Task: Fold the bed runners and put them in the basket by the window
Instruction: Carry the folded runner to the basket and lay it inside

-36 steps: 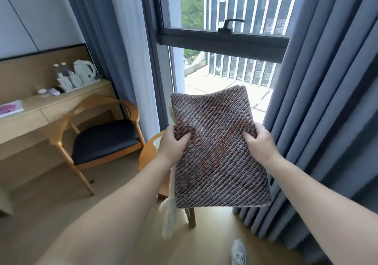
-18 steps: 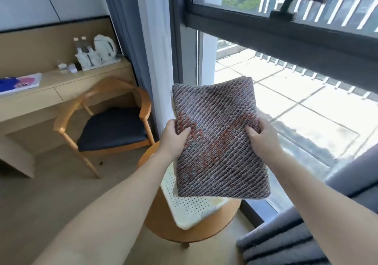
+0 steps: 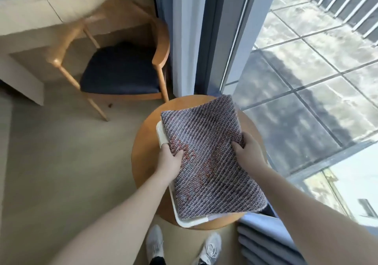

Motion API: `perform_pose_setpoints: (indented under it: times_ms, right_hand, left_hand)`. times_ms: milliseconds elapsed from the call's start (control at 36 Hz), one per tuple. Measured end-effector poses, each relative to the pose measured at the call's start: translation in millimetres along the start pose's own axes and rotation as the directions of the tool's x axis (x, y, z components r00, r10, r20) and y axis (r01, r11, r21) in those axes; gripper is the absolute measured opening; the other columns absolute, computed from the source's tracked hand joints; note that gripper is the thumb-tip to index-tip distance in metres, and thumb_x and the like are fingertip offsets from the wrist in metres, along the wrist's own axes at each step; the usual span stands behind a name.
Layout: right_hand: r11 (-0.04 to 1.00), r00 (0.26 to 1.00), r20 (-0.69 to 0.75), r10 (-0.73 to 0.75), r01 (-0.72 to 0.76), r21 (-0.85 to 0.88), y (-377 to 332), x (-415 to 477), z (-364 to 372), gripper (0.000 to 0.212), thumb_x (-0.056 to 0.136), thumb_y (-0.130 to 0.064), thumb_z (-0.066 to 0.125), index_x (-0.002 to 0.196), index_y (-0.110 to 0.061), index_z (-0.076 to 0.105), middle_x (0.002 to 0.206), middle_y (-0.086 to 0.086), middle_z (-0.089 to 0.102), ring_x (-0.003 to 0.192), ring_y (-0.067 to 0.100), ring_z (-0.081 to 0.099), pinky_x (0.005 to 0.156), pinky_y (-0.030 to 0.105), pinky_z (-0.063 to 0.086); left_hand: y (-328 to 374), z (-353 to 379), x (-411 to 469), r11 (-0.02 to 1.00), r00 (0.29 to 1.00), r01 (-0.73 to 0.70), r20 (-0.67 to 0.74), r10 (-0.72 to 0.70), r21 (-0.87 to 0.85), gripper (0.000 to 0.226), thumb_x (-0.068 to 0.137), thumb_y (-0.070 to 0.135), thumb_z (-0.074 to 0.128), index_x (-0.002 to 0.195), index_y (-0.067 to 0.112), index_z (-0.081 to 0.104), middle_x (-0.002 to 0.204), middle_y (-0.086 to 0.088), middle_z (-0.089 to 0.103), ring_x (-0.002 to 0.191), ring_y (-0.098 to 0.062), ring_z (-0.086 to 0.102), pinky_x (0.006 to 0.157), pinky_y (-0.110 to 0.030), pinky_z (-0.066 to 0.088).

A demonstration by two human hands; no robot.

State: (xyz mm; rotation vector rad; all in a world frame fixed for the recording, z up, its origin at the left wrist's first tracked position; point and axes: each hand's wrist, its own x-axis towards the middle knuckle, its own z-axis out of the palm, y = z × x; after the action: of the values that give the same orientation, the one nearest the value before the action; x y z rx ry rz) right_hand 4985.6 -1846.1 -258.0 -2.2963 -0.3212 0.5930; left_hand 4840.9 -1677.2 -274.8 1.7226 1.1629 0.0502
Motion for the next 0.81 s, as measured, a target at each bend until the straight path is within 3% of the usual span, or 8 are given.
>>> perform_pose_setpoints:
  times_ms: [83, 333, 389, 472, 528, 611, 694, 806]
  right_hand:
    - [0.999, 0.999, 0.041, 0.025, -0.023, -0.033, 4.3, 10.4, 22.4, 0.034, 0.099, -0.024, 0.05, 0.133, -0.019, 0.047, 0.109, 0.0, 0.064, 0.072, 0.013, 0.06, 0.059, 0.029, 0.045]
    - [0.986, 0.992, 0.089, 0.087, -0.072, -0.153, 21.2, 34.7, 60.5, 0.033, 0.099, -0.022, 0.049, 0.131, -0.017, 0.047, 0.114, 0.005, 0.063, 0.086, 0.025, 0.057, 0.07, 0.031, 0.041]
    - [0.977, 0.991, 0.104, 0.081, -0.058, -0.207, 25.3, 37.5, 65.0, 0.03, 0.098, -0.022, 0.05, 0.127, -0.017, 0.047, 0.115, 0.008, 0.062, 0.09, 0.027, 0.059, 0.074, 0.035, 0.048]
    - [0.948, 0.986, 0.165, 0.015, 0.038, -0.316, 29.0, 39.6, 69.5, 0.049, 0.095, -0.012, 0.048, 0.141, -0.014, 0.03, 0.134, 0.014, 0.044, 0.105, 0.036, 0.056, 0.085, 0.044, 0.05]
    - [0.904, 0.971, 0.215, -0.104, 0.183, -0.387, 29.6, 42.2, 74.8, 0.07, 0.09, -0.001, 0.044, 0.151, -0.012, 0.011, 0.151, 0.013, 0.021, 0.129, 0.037, 0.04, 0.101, 0.044, 0.042]
    - [0.736, 0.914, 0.278, -0.297, 0.404, -0.543, 24.8, 56.0, 87.1, 0.07, 0.091, -0.002, 0.039, 0.153, -0.006, 0.007, 0.16, 0.016, 0.001, 0.148, 0.031, -0.001, 0.121, 0.044, 0.009]
    - [0.639, 0.88, 0.315, -0.355, 0.475, -0.606, 18.3, 78.4, 103.3, 0.062, 0.097, -0.012, 0.032, 0.153, -0.005, 0.005, 0.159, 0.02, -0.009, 0.147, 0.032, -0.012, 0.117, 0.038, -0.007]
    - [0.567, 0.888, 0.357, -0.29, 0.459, -0.684, 25.1, 106.6, 123.5, 0.066, 0.101, -0.031, 0.027, 0.151, -0.002, -0.006, 0.157, 0.02, -0.018, 0.146, 0.032, -0.017, 0.12, 0.042, -0.003]
  left_hand:
    - [-13.2, 5.2, 10.2, 0.995, 0.998, 0.063, -0.016, -0.062, 0.071, 0.033, 0.095, 0.02, 0.055, 0.121, 0.003, 0.045, 0.12, -0.012, 0.055, 0.111, -0.03, 0.054, 0.085, -0.03, 0.04]
    - [-29.2, 27.6, 31.1, 0.969, 0.987, 0.157, 0.011, -0.162, 0.191, 0.025, 0.095, 0.009, 0.048, 0.117, 0.002, 0.038, 0.117, -0.016, 0.053, 0.1, -0.028, 0.054, 0.081, -0.031, 0.043]
    - [-31.9, 31.5, 32.8, 0.967, 0.988, 0.148, 0.013, -0.154, 0.206, 0.045, 0.091, 0.003, 0.049, 0.131, 0.003, 0.028, 0.131, -0.017, 0.047, 0.105, -0.028, 0.053, 0.085, -0.035, 0.046]
    - [-32.1, 37.1, 32.6, 0.954, 0.998, 0.051, 0.016, -0.059, 0.297, 0.09, 0.083, -0.006, 0.056, 0.15, 0.009, -0.002, 0.157, -0.01, 0.005, 0.137, -0.031, 0.029, 0.107, -0.035, 0.036]
    - [-30.3, 42.4, 37.8, 0.898, 0.996, -0.08, 0.009, 0.084, 0.433, 0.092, 0.083, -0.003, 0.058, 0.15, 0.009, -0.004, 0.158, -0.008, -0.007, 0.146, -0.029, 0.004, 0.118, -0.036, 0.017]
    - [-24.3, 52.6, 53.6, 0.767, 0.978, -0.197, 0.069, 0.197, 0.61, 0.076, 0.091, 0.01, 0.045, 0.15, 0.007, -0.003, 0.158, -0.01, -0.015, 0.145, -0.026, -0.016, 0.117, -0.036, -0.01]
    - [-25.4, 66.9, 72.2, 0.712, 0.984, -0.17, 0.079, 0.159, 0.681, 0.064, 0.1, 0.026, 0.026, 0.15, 0.005, -0.007, 0.157, -0.013, -0.02, 0.144, -0.026, -0.021, 0.114, -0.037, -0.015]
    - [-41.1, 85.8, 98.7, 0.637, 0.995, -0.101, 0.061, 0.084, 0.764, 0.067, 0.1, 0.04, 0.018, 0.149, 0.002, -0.007, 0.158, -0.017, -0.015, 0.145, -0.029, -0.017, 0.118, -0.043, -0.009]
